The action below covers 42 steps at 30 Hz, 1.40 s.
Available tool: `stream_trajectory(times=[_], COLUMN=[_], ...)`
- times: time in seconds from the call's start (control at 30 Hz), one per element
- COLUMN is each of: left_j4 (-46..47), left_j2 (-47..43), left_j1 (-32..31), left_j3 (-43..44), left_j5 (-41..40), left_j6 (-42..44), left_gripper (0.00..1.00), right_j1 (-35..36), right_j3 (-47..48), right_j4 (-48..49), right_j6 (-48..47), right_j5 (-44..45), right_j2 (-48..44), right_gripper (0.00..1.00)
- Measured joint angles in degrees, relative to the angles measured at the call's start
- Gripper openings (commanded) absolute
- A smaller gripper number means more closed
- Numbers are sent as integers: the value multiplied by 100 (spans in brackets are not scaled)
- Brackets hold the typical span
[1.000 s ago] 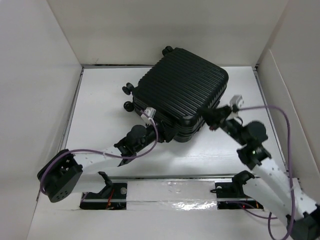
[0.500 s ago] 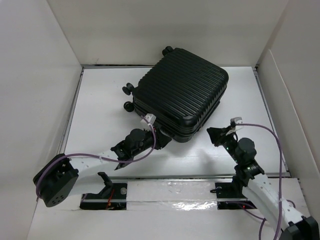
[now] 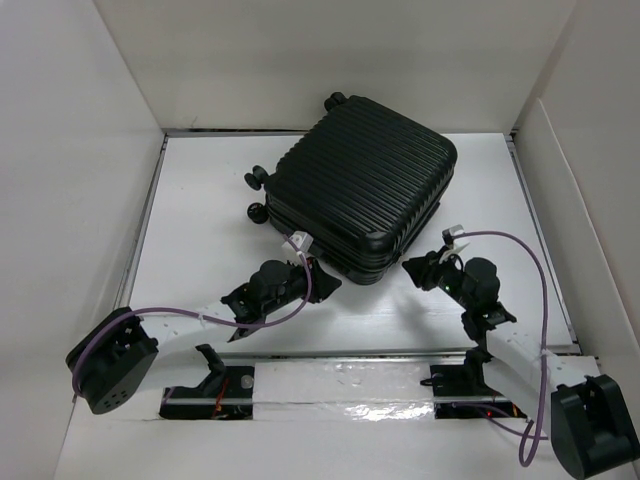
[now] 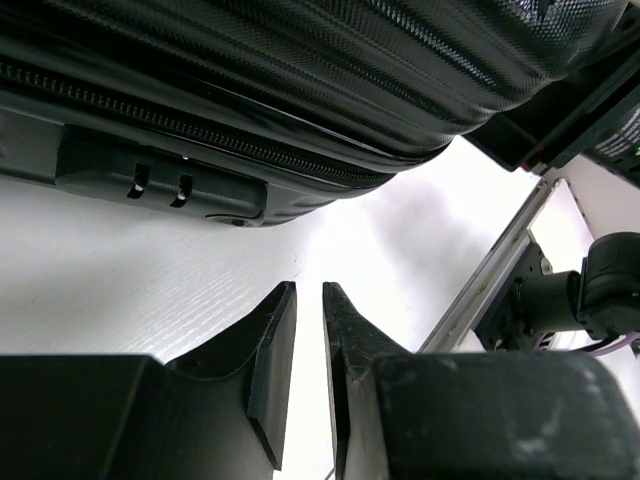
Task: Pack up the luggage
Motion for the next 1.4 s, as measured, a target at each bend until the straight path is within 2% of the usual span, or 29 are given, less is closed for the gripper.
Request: stream_trajectory(times=[0.23, 0.67, 0.8, 0.83, 0.87, 1.07, 1.27, 1.4], left_j4=[57, 127, 140, 155, 162, 164, 238, 236], left_j2=[35, 249, 337, 356, 372, 566, 1047, 1451], left_j1=[0, 0, 0, 0, 0, 0, 0, -2], left_j3=[-7, -7, -2, 0, 4, 254, 848, 1226], left_j5=[57, 98, 103, 103, 105, 109, 125, 160], left_j6=[74, 118, 118, 118, 120, 170, 223, 221], left_gripper=[15, 15, 15, 15, 15, 15, 14, 14], right_j1=[39, 39, 35, 28, 31, 44, 319, 868], right_j3=[79, 474, 538, 555, 603, 623, 446, 378], right_j4=[94, 468, 721, 798, 839, 1093, 966, 321], right_j6=[-101, -411, -479, -483, -494, -407, -337, -299], right_j5=[-28, -323, -531, -610, -684, -933, -669, -55], right_j2=[42, 933, 1344, 1399, 1521, 1742, 1303, 640], right_gripper=[36, 38, 32, 28, 20, 0, 0, 0])
